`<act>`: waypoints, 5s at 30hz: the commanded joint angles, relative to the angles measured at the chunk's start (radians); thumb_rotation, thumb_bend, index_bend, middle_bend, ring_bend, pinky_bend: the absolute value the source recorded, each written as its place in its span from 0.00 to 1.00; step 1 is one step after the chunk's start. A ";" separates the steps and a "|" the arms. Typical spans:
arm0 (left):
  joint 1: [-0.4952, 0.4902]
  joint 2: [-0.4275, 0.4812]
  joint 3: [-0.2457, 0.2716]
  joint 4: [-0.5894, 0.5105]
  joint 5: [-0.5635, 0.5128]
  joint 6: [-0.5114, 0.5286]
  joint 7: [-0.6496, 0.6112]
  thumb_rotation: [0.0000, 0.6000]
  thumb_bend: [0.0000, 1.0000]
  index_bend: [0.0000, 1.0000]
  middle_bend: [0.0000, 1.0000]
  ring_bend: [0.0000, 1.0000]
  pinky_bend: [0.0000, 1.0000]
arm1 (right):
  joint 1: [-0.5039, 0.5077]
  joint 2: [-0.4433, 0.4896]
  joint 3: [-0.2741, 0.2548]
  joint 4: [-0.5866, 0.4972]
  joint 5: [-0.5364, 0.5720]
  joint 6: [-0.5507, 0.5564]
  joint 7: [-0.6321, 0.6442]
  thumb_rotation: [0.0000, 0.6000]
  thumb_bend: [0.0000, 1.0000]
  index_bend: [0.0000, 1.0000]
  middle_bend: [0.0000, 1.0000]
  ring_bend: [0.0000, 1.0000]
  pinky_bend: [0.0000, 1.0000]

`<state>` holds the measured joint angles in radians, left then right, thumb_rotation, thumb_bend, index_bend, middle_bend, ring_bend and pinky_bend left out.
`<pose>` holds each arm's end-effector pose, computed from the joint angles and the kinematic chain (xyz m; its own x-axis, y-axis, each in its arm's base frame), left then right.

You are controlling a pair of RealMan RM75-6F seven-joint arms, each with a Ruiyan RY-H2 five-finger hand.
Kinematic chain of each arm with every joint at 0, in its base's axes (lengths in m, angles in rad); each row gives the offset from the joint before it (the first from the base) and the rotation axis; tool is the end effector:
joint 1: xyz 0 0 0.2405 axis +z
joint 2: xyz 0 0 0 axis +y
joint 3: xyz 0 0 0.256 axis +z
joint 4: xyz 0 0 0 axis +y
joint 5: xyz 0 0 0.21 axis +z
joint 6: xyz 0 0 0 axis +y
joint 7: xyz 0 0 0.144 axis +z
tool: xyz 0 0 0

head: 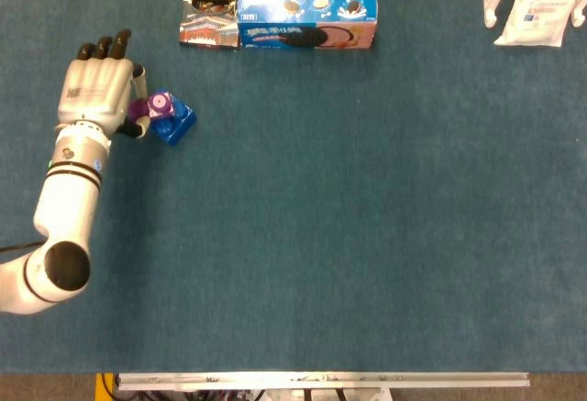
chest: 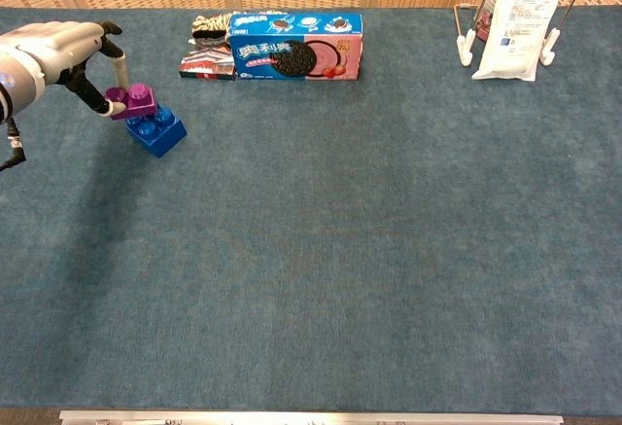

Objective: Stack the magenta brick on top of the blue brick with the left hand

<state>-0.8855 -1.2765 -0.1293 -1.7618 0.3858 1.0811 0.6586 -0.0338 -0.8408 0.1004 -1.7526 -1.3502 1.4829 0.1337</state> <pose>-0.1795 0.3547 0.0589 0.4659 0.4027 0.7879 0.8571 0.0161 -0.5150 -0.3288 -0.1508 0.2489 0.3889 0.0261 0.9209 -0.8994 0.2271 0.3734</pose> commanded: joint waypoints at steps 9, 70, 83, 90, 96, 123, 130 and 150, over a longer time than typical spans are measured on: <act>-0.010 -0.096 -0.072 0.041 -0.088 0.135 0.018 1.00 0.34 0.61 0.00 0.00 0.10 | 0.005 0.005 -0.001 0.008 0.003 -0.015 0.021 1.00 0.00 0.18 0.24 0.17 0.31; 0.007 -0.202 -0.267 0.086 -0.402 0.224 0.131 1.00 0.34 0.59 0.00 0.00 0.10 | 0.030 0.009 -0.014 0.026 -0.008 -0.060 0.058 1.00 0.00 0.18 0.24 0.17 0.31; 0.009 -0.226 -0.272 0.106 -0.393 0.212 0.135 1.00 0.34 0.59 0.00 0.00 0.10 | 0.030 0.010 -0.015 0.027 -0.008 -0.062 0.059 1.00 0.00 0.18 0.24 0.17 0.31; 0.006 -0.230 -0.274 0.107 -0.401 0.213 0.153 1.00 0.34 0.60 0.00 0.00 0.10 | 0.030 0.010 -0.015 0.027 -0.008 -0.060 0.060 1.00 0.00 0.18 0.24 0.17 0.31; -0.003 -0.227 -0.277 0.105 -0.423 0.213 0.185 1.00 0.34 0.60 0.00 0.00 0.10 | 0.030 0.010 -0.016 0.026 -0.007 -0.061 0.059 1.00 0.00 0.18 0.24 0.17 0.31; -0.034 -0.240 -0.275 0.108 -0.441 0.213 0.252 1.00 0.34 0.61 0.00 0.00 0.10 | 0.030 0.011 -0.016 0.026 -0.005 -0.061 0.061 1.00 0.00 0.18 0.24 0.17 0.31; -0.039 -0.244 -0.267 0.109 -0.446 0.213 0.271 1.00 0.34 0.61 0.00 0.00 0.10 | 0.029 0.012 -0.016 0.027 -0.005 -0.060 0.063 1.00 0.00 0.18 0.24 0.17 0.31; -0.051 -0.258 -0.254 0.119 -0.448 0.201 0.301 1.00 0.34 0.60 0.00 0.00 0.10 | 0.028 0.013 -0.015 0.029 -0.004 -0.059 0.070 1.00 0.00 0.18 0.24 0.17 0.31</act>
<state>-0.9369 -1.5343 -0.3838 -1.6431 -0.0624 1.2816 0.9599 -0.0057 -0.8277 0.0854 -1.7239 -1.3541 1.4239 0.2037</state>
